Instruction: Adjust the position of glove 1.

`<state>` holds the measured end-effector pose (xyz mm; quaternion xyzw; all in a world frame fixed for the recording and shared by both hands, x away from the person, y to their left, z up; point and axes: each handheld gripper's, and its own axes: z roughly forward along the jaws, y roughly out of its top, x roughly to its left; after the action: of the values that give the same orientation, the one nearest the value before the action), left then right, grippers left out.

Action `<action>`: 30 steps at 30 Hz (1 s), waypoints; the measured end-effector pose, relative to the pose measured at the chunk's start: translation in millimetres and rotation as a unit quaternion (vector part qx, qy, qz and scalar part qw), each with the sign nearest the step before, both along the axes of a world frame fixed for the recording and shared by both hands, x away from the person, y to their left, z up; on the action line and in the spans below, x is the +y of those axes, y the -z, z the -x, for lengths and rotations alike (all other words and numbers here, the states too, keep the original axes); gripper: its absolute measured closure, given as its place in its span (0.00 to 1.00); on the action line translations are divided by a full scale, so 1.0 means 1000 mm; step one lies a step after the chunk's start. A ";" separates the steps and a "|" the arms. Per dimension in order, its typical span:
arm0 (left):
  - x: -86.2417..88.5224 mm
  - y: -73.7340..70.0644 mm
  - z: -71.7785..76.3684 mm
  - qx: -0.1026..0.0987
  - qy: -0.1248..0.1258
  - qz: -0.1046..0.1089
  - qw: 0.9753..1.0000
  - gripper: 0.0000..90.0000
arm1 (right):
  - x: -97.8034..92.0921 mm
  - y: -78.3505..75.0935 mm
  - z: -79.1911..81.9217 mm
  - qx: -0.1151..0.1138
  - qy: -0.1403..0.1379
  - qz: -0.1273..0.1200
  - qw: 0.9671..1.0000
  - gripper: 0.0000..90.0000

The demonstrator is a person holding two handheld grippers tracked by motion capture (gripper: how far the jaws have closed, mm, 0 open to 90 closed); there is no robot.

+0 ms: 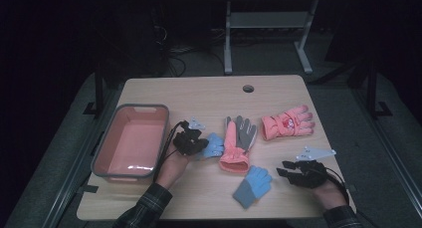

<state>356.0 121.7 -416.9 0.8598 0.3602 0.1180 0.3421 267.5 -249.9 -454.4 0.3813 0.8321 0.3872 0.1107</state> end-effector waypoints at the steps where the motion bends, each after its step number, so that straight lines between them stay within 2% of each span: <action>1: 0.001 -0.002 0.000 0.000 0.000 0.001 1.000 0.97 | 0.003 -0.001 0.001 -0.001 -0.012 -0.001 1.000 0.81; 2: 0.004 -0.006 0.001 -0.001 0.000 0.010 1.000 0.97 | 0.010 -0.003 0.003 0.002 -0.031 -0.001 1.000 0.89; 6: 0.007 -0.013 0.002 -0.004 0.000 0.020 1.000 0.97 | 0.018 -0.002 0.004 0.013 -0.050 -0.002 0.999 0.99; 12: 0.014 -0.022 0.007 0.001 0.004 0.045 0.999 0.97 | 0.031 -0.001 0.003 0.029 -0.074 -0.009 0.997 1.00; 14: 0.017 -0.025 0.008 0.003 0.007 0.053 0.999 0.97 | 0.031 -0.001 0.002 0.027 -0.082 -0.011 0.996 1.00; 16: 0.018 -0.027 0.009 0.002 0.009 0.056 0.998 0.97 | 0.034 0.000 0.003 0.036 -0.092 -0.018 0.995 1.00; 17: 0.019 -0.028 0.010 0.004 0.009 0.060 0.998 0.97 | 0.037 0.002 0.005 0.042 -0.108 -0.018 0.993 1.00; 19: 0.020 -0.028 0.010 0.004 0.011 0.060 0.998 0.97 | 0.040 0.003 0.006 0.043 -0.115 -0.017 0.992 1.00; 21: 0.019 -0.029 0.013 0.006 0.013 0.061 0.998 0.97 | 0.050 0.006 0.009 0.052 -0.138 -0.013 0.989 1.00; 23: 0.019 -0.029 0.016 0.007 0.018 0.062 0.998 0.97 | 0.053 0.007 0.010 0.053 -0.143 -0.010 0.988 1.00; 28: 0.018 -0.031 0.026 0.009 0.031 0.065 0.997 0.97 | 0.070 0.012 0.013 0.062 -0.167 -0.003 0.984 1.00; 30: 0.018 -0.031 0.027 0.010 0.033 0.067 0.997 0.97 | 0.073 0.012 0.013 0.062 -0.168 -0.003 0.984 1.00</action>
<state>328.6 139.4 -386.3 0.8476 0.3426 0.0735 0.3986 254.0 -177.1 -466.2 0.2597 0.8884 0.3784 -0.0088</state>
